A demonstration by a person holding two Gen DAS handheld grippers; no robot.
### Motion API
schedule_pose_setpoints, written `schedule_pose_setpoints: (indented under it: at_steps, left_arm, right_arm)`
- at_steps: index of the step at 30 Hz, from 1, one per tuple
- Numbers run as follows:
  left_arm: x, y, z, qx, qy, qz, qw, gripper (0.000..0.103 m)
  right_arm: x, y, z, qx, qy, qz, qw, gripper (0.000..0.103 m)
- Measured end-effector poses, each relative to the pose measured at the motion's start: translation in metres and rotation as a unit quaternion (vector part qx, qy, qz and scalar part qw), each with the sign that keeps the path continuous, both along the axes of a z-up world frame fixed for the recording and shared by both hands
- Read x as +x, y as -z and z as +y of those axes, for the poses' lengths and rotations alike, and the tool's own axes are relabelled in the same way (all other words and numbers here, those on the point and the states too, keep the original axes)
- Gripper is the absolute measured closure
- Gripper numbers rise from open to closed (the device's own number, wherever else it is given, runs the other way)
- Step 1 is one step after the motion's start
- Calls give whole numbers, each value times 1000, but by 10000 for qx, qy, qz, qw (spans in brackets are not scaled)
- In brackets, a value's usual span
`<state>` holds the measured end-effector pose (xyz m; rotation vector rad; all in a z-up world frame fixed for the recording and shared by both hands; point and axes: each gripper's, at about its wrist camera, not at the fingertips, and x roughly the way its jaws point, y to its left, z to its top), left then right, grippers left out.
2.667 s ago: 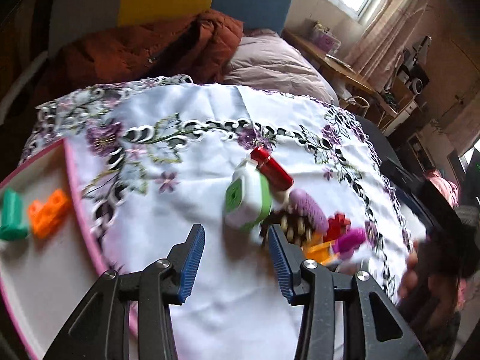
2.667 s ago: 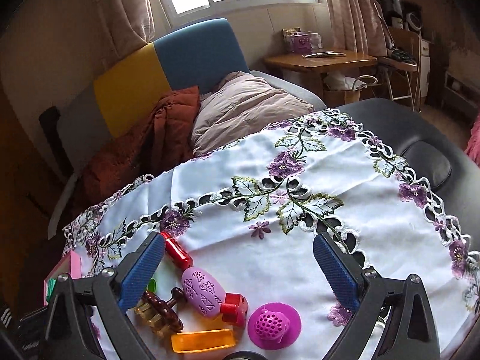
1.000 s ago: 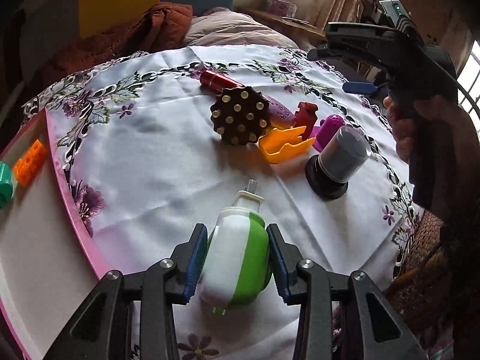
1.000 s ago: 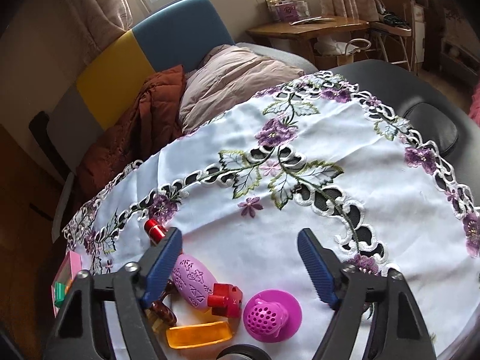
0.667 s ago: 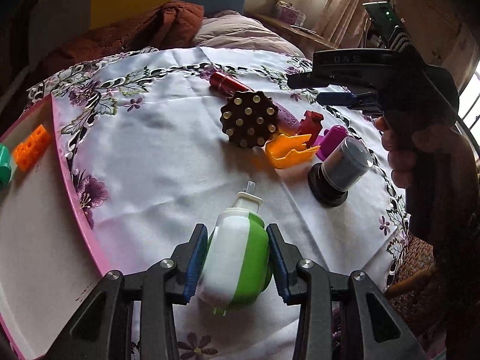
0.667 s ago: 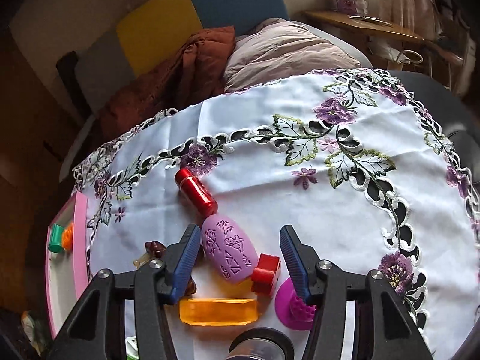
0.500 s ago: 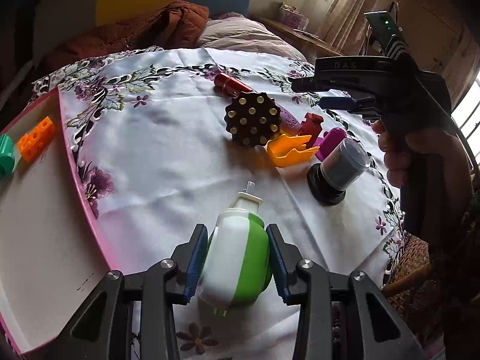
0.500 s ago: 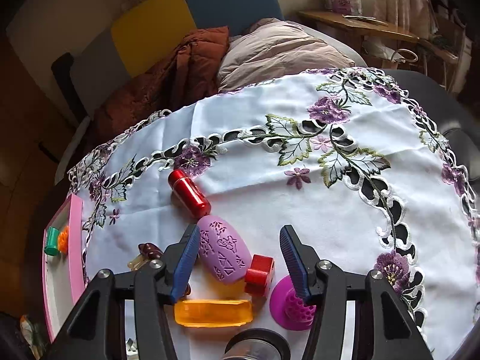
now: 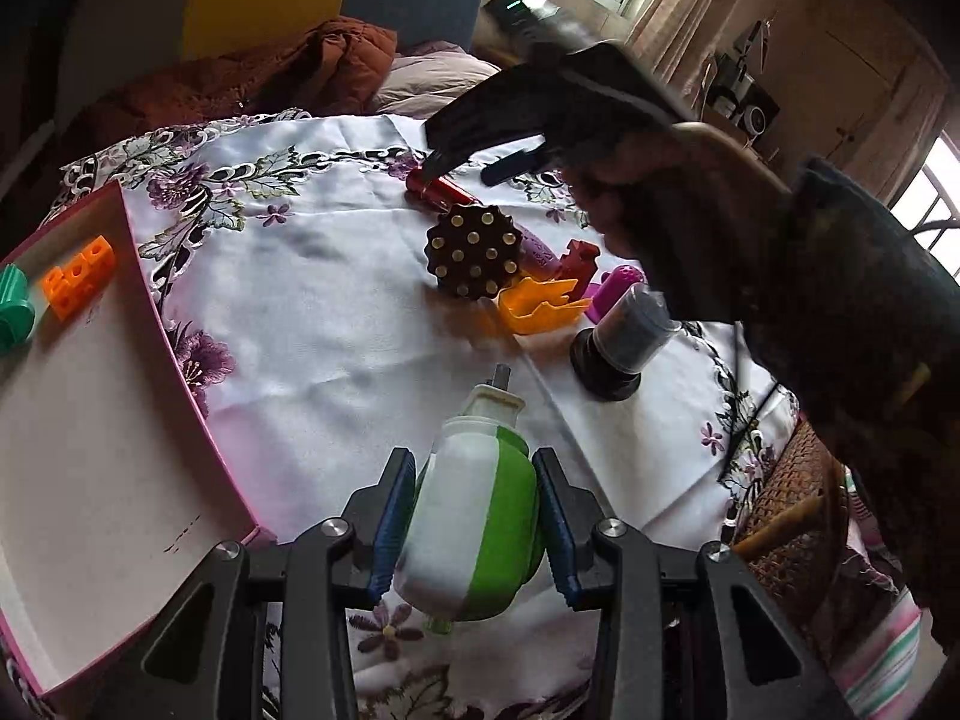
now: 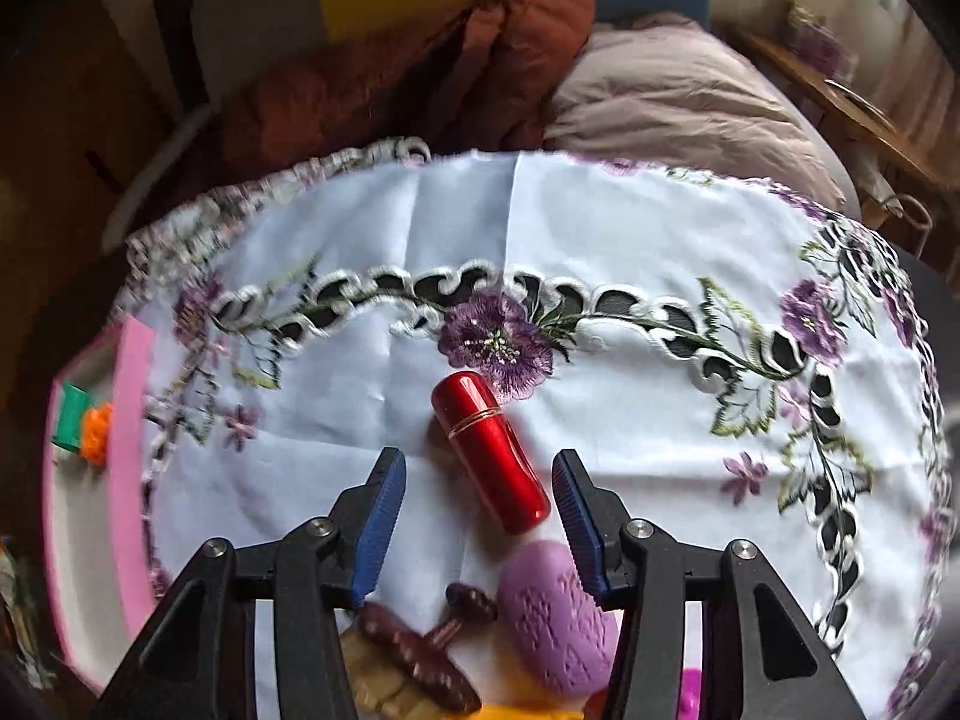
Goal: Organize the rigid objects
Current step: 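Grasp the red cylinder with the right tool while the left tool holds the bottle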
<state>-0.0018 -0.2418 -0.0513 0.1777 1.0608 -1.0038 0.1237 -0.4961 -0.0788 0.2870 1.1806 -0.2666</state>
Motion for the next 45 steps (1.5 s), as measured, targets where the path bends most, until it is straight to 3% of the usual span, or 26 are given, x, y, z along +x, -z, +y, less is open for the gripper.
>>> schedule_pose_setpoints:
  at_steps: [1, 2, 3, 11, 13, 16, 18, 22, 27, 30, 32, 33, 34, 36, 40, 45]
  left_arm:
    - [-1, -1, 1, -21, 2, 9, 10000, 63]
    - [-1, -3, 2, -39, 2, 13, 10000, 63]
    - [-1, -4, 4, -60, 2, 19, 10000, 63]
    - [-2, -13, 16, -240, -63, 53, 9997, 63]
    - [-2, -16, 20, -293, -86, 54, 9995, 63]
    - [-2, -23, 31, -379, -187, 33, 9991, 63]
    - [0, -28, 40, -447, -274, 29, 9986, 63]
    - [3, -36, 59, -541, -509, -10, 9972, 63]
    - [9, -39, 81, -612, -791, -29, 9950, 63]
    - [11, -39, 89, -641, -905, -6, 9938, 63]
    - [11, -39, 92, -659, -948, 0, 9933, 63]
    - [13, -39, 94, -661, -966, 2, 9931, 63]
    - [13, -40, 95, -665, -972, 9, 9930, 63]
    - [13, -40, 97, -683, -998, 10, 9927, 63]
    - [17, -38, 101, -681, -1080, 65, 9918, 63]
    - [21, -36, 101, -646, -1114, 120, 9916, 63]
  right_arm:
    - [5, 9, 0, -26, -27, 193, 9998, 53]
    - [10, 18, 0, -81, -44, 380, 9992, 62]
    - [13, 25, 1, -148, -72, 523, 9985, 78]
    - [-7, -15, 23, -213, -340, -233, 9989, 79]
    - [-15, -27, 34, -75, -491, -421, 9979, 88]
    - [-28, -42, 59, 55, -778, -686, 9946, 93]
    - [-35, -46, 82, -1, -989, -752, 9922, 100]
    - [-52, -39, 107, 176, -1325, -724, 9884, 101]
    - [-61, -32, 90, 518, -854, -772, 9920, 101]
    - [-59, -33, 73, 758, -550, -836, 9921, 95]
    - [-53, -35, 74, 789, -643, -845, 9912, 59]
    - [-50, -35, 77, 717, -758, -815, 9912, 24]
    - [-46, -36, 80, 629, -895, -798, 9908, 14]
    - [-35, -34, 89, 331, -1277, -613, 9894, 16]
    - [-13, -22, 91, 13, -1509, -211, 9883, 15]
    - [8, 6, 91, 39, -1690, 359, 9850, 17]
